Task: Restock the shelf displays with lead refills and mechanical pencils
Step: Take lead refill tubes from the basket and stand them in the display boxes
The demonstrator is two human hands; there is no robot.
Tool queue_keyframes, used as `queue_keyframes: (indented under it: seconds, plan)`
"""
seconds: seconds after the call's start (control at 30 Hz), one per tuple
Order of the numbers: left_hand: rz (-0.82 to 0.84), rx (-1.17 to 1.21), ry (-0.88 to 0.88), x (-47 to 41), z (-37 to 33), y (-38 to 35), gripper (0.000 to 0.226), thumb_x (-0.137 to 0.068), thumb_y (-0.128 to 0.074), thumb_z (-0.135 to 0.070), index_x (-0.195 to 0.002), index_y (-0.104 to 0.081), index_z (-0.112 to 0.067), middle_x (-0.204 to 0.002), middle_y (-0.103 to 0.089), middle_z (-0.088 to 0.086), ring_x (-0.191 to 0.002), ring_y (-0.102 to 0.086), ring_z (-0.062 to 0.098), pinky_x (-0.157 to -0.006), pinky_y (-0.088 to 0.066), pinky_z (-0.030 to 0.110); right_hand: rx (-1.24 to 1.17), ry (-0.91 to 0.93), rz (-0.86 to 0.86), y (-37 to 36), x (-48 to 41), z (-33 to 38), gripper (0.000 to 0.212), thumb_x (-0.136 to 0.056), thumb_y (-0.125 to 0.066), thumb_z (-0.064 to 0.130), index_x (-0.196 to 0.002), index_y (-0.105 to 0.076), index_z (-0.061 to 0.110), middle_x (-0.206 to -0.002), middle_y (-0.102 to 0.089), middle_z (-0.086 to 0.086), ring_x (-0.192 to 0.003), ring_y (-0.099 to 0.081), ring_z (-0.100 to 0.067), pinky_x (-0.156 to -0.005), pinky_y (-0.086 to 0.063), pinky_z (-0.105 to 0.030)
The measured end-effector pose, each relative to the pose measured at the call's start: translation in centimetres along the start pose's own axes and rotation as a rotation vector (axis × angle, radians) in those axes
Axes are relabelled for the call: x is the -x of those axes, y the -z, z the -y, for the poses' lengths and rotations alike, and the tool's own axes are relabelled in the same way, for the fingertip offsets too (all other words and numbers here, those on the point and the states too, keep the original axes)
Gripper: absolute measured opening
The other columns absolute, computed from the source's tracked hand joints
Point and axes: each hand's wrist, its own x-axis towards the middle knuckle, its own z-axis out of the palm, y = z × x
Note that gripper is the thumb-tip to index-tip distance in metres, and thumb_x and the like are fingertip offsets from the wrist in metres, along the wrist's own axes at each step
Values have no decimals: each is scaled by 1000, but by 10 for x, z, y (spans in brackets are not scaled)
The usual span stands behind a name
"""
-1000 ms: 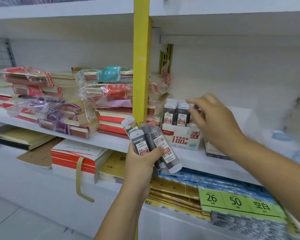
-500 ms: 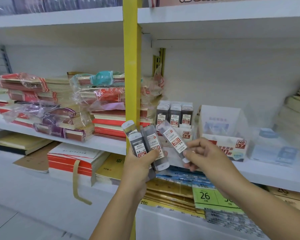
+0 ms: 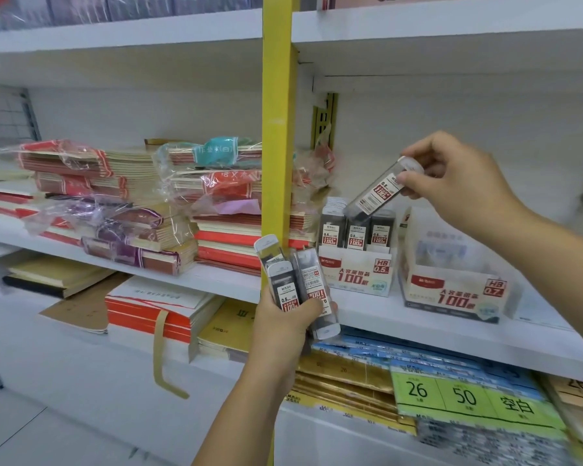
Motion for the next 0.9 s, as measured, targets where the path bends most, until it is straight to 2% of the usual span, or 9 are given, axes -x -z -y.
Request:
queue_keyframes:
  seconds: [0.1,0.2,0.37,0.43,0.53,0.6,0.7,0.83,0.9]
  plan:
    - [-3,-13,2,0,0,1,40,-85,-75,-10,-114,-63,-36,-94,-79,-9,-86,-77,16,-64,-61,33,88,63,43,-10,-3,-4,23,-87,-70,14,-104,-65,29,-90,-66,9,-83,-67,-15,-75,-55,-23]
    - [6,-17,5,1,-2,2,42,-85,-75,-10,-117,-62,-34,-97,-79,-7,-88,-77,18,-64,-60,33,164,84,112,-20,-5,-8,26,-89,-68,14,-114,-67,23,-93,-62,8,-86,-62,-14,-85,-53,-36]
    - [5,-28,-4,2,-3,1,40,-86,-75,-12,-116,-63,-35,-97,-78,-8,-89,-76,17,-64,-62,32,195,107,196,-34,-8,-13,37,-91,-66,19,-126,-62,27,-106,-62,12,-90,-57,-8,-82,-46,-23]
    - [5,-25,-3,2,-4,1,40,-86,-75,-12,-114,-63,-37,-96,-78,-10,-90,-76,18,-63,-61,31,223,71,238,-41,-7,-16,47,-90,-66,20,-135,-52,25,-101,-62,12,-85,-58,-7,-79,-48,-26]
    - [19,-13,-6,3,-4,1,39,-87,-74,-11,-112,-63,-39,-93,-78,-12,-86,-77,15,-59,-60,29,352,91,250,-52,-4,-23,33,-89,-67,23,-120,-56,24,-99,-61,7,-90,-57,-11,-80,-49,-31]
    - [26,-20,-12,3,-5,1,39,-88,-73,-11,-113,-63,-38,-92,-78,-12,-83,-77,14,-62,-63,36,463,196,214,-57,-1,-28,26,-87,-68,27,-113,-63,25,-101,-54,8,-99,-47,-11,-80,-41,-28]
    - [38,-32,-16,4,-7,2,38,-89,-72,-10,-116,-63,-36,-96,-79,-7,-87,-77,19,-79,-62,54,516,211,165,-57,1,-32,31,-88,-68,32,-118,-66,27,-101,-44,10,-100,-33,-8,-80,-32,-28]
    - [58,-14,-15,5,-9,2,35,-91,-70,-11,-115,-63,-34,-96,-79,-4,-87,-77,21,-85,-58,59,581,176,216,-53,6,-30,38,-95,-57,32,-133,-58,27,-115,-52,4,-111,-37,-15,-87,-33,-29]
    - [67,-10,-15,6,-9,2,34,-91,-70,-11,-117,-63,-33,-98,-79,-4,-88,-77,21,-84,-60,57,493,193,166,-48,20,-20,38,-97,-52,29,-135,-55,23,-117,-55,4,-112,-39,-13,-92,-38,-30]
